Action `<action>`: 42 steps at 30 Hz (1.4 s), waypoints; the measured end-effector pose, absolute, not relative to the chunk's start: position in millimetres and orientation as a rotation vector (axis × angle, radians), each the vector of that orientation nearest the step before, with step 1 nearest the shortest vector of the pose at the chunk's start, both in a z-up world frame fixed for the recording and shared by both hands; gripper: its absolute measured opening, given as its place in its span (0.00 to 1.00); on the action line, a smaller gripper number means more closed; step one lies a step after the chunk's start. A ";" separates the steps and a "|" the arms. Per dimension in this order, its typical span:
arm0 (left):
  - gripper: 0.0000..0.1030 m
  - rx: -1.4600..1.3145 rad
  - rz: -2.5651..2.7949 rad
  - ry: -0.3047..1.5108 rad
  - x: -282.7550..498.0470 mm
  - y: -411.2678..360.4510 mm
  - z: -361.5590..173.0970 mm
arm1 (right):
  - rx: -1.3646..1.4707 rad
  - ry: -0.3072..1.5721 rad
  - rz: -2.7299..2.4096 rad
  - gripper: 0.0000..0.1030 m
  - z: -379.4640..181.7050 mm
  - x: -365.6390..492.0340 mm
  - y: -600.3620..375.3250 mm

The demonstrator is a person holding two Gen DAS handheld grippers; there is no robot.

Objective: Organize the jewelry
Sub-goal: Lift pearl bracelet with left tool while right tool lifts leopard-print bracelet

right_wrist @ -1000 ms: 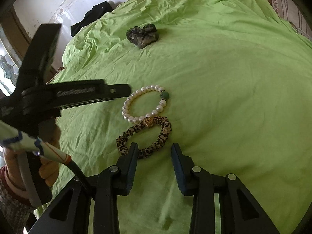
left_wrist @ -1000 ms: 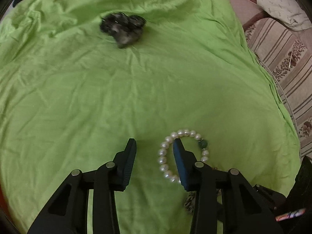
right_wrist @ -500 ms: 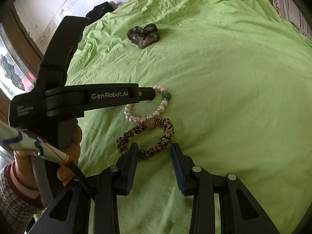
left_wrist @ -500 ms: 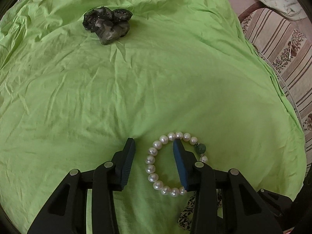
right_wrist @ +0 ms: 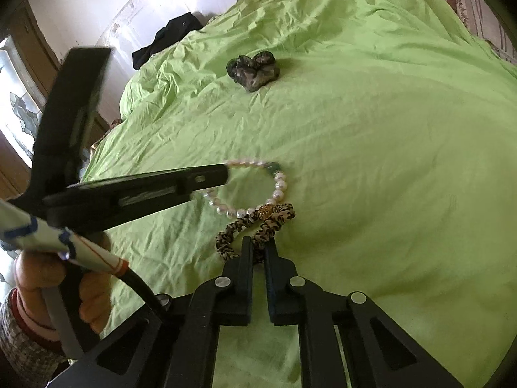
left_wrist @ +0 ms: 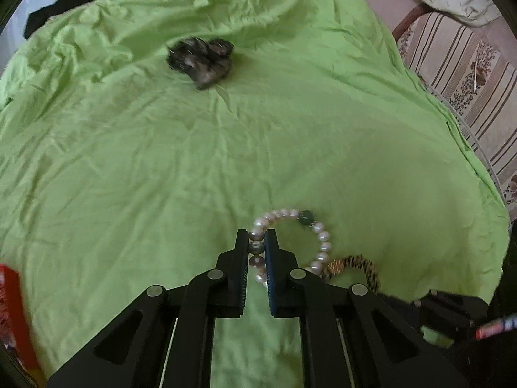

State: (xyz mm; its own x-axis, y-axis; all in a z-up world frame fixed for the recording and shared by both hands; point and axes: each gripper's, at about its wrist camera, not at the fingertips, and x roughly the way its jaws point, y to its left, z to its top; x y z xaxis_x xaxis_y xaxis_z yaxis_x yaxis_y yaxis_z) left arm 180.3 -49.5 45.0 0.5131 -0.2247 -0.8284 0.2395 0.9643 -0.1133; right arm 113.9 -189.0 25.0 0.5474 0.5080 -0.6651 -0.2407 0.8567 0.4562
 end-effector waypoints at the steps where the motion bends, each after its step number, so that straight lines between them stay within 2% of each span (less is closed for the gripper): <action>1: 0.09 0.013 -0.273 0.983 175.8 -45.5 49.6 | 0.334 0.882 0.456 0.07 27.5 112.5 -189.2; 12: 0.09 -0.044 -0.236 0.888 122.7 -15.6 93.2 | 0.339 0.838 0.458 0.07 42.0 101.9 -192.5; 28: 0.09 0.108 -0.080 0.782 57.9 -19.4 113.9 | 0.295 0.808 0.436 0.07 52.6 90.2 -189.0; 42: 0.09 0.111 -0.044 0.766 31.3 -10.7 119.9 | 0.266 0.790 0.419 0.07 59.2 76.1 -184.0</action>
